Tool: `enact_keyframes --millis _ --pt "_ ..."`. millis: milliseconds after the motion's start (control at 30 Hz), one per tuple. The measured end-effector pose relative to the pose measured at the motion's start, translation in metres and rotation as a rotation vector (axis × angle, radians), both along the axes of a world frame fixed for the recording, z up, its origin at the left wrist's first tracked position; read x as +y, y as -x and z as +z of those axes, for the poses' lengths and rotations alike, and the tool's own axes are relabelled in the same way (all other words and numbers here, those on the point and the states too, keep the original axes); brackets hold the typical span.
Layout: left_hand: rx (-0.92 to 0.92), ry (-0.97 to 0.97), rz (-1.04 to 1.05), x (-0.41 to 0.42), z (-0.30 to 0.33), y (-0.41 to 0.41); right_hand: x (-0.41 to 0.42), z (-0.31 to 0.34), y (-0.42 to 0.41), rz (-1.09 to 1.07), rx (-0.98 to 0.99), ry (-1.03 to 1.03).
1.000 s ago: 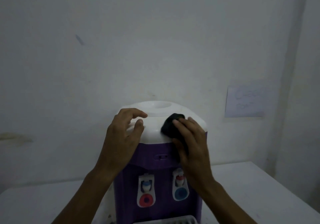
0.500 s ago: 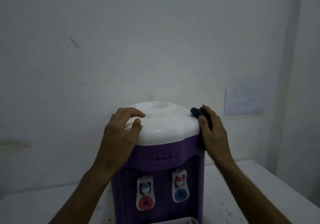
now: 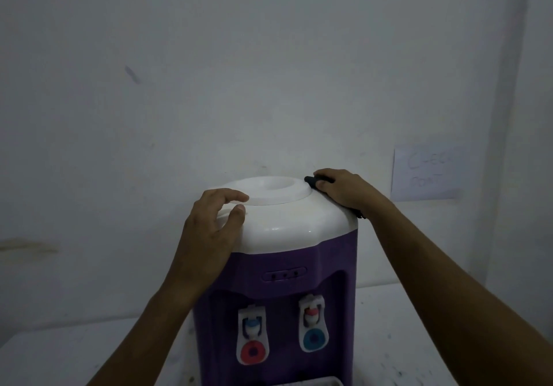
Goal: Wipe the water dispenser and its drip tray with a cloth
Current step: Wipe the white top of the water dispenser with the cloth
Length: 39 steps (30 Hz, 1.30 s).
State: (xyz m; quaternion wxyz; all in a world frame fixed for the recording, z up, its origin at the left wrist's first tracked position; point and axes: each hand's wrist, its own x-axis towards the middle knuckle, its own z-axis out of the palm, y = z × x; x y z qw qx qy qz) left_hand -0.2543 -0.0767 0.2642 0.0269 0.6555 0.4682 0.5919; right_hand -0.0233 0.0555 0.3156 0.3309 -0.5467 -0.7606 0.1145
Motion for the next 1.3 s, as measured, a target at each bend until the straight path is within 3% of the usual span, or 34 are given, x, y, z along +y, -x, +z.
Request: enact_keyframes --millis 233,567,733,833,967,1100,1300 --pt "0.006 -0.004 -0.006 -0.001 -0.001 0.000 -0.050 -0.012 0.001 -0.007 -0.149 -0.208" --pt "-0.008 -0.024 -0.033 -0.005 0.002 -0.001 -0.115 -0.010 0.052 0.165 -0.203 -0.404" --pt "0.026 -0.080 0.003 -0.010 0.001 -0.002 -0.115 -0.003 0.096 0.199 -0.189 -0.390" --pt "0.043 -0.088 0.105 -0.014 0.001 0.005 -0.115 0.003 0.122 0.299 -0.190 -0.278" --pt "0.064 -0.005 0.227 -0.020 0.005 0.020 -0.115 0.020 0.129 0.462 0.011 -0.007" --pt "0.179 0.042 0.280 -0.033 0.015 0.013 -0.107 0.028 0.108 0.605 0.405 0.223" --pt "0.387 0.185 0.397 -0.035 0.020 -0.027 -0.082 0.018 0.046 0.443 0.726 0.052"
